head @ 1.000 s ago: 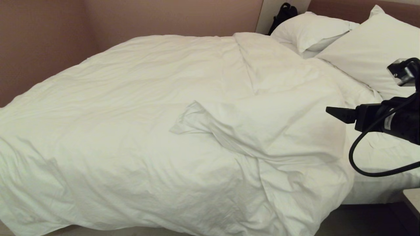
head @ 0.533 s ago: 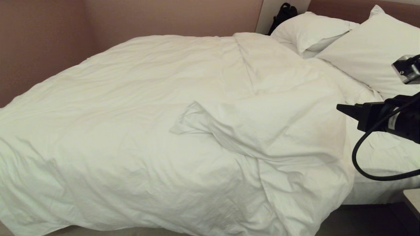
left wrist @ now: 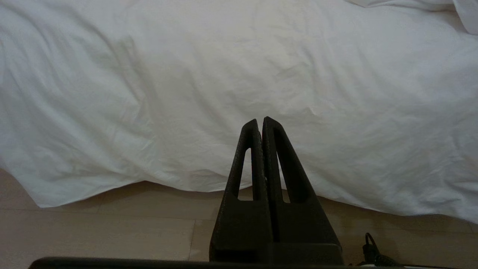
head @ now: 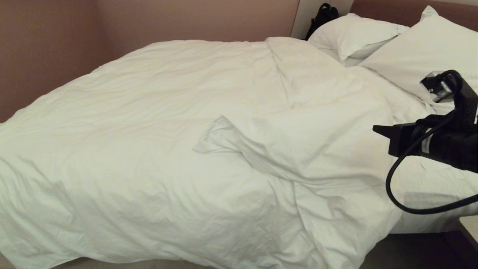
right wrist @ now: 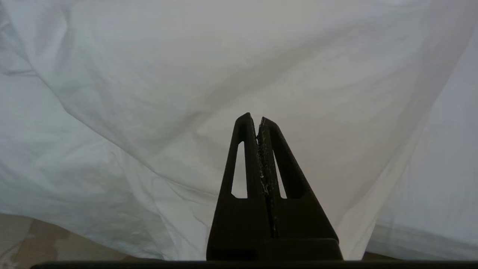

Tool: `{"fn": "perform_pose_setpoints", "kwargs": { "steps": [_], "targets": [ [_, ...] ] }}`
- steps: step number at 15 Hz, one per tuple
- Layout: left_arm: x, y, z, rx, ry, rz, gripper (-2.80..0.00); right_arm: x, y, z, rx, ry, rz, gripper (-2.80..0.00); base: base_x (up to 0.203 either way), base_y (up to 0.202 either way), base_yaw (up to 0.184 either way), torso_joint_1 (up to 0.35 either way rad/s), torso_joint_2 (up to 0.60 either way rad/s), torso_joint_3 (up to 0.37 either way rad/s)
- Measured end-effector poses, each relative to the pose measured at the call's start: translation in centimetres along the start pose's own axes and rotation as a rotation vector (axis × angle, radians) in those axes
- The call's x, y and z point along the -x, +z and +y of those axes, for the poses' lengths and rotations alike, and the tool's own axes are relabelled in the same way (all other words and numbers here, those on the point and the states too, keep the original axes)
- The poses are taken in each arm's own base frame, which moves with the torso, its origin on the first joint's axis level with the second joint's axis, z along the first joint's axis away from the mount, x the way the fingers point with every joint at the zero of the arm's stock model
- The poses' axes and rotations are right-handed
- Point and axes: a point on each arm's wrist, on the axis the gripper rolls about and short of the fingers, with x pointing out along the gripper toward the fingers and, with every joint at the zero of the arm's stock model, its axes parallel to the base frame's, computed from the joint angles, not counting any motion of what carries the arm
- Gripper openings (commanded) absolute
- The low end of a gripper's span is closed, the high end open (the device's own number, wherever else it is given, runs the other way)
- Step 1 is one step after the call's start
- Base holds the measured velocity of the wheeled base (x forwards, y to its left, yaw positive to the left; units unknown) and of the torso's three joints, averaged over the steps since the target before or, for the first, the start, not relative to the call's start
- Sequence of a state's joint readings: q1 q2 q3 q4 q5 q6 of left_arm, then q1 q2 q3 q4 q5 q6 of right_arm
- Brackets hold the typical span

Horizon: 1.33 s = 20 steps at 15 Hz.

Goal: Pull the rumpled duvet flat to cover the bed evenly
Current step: Flatten the corners of the folded blanket

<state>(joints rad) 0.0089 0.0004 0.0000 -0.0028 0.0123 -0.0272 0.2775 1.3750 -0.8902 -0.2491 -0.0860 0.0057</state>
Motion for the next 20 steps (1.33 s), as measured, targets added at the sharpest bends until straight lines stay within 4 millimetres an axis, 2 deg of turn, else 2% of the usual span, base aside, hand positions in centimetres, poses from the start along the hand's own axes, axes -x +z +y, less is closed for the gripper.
{"fn": "perform_pose_setpoints", "kwargs": {
  "steps": [4,7,11,14,17,20],
  "targets": [
    [0.0,0.0,0.0,0.0,0.0,0.0,-2.8,-2.2,0.0,2.2,0.06,0.007,0.06,-2.8,0.0,0.0,0.0,0.0,0.0,0.0],
    [0.0,0.0,0.0,0.0,-0.001,0.0,-2.8,-3.0,-0.1,5.4,0.153,0.04,0.11,-2.8,0.0,0.0,0.0,0.0,0.0,0.0],
    [0.0,0.0,0.0,0.0,0.0,0.0,-2.8,-3.7,-1.9,8.8,0.32,0.043,0.199,-2.8,0.0,0.0,0.0,0.0,0.0,0.0],
    [0.0,0.0,0.0,0.0,-0.001,0.0,-2.8,-4.4,-3.1,10.4,0.39,0.033,0.236,-2.8,0.0,0.0,0.0,0.0,0.0,0.0],
    [0.0,0.0,0.0,0.0,0.0,0.0,-2.8,-4.9,-3.9,11.1,0.41,0.033,0.257,-2.8,0.0,0.0,0.0,0.0,0.0,0.0],
    [0.0,0.0,0.0,0.0,-0.001,0.0,-2.8,-4.5,-4.9,13.1,0.446,0.091,0.271,-2.8,0.0,0.0,0.0,0.0,0.0,0.0]
  ]
}}
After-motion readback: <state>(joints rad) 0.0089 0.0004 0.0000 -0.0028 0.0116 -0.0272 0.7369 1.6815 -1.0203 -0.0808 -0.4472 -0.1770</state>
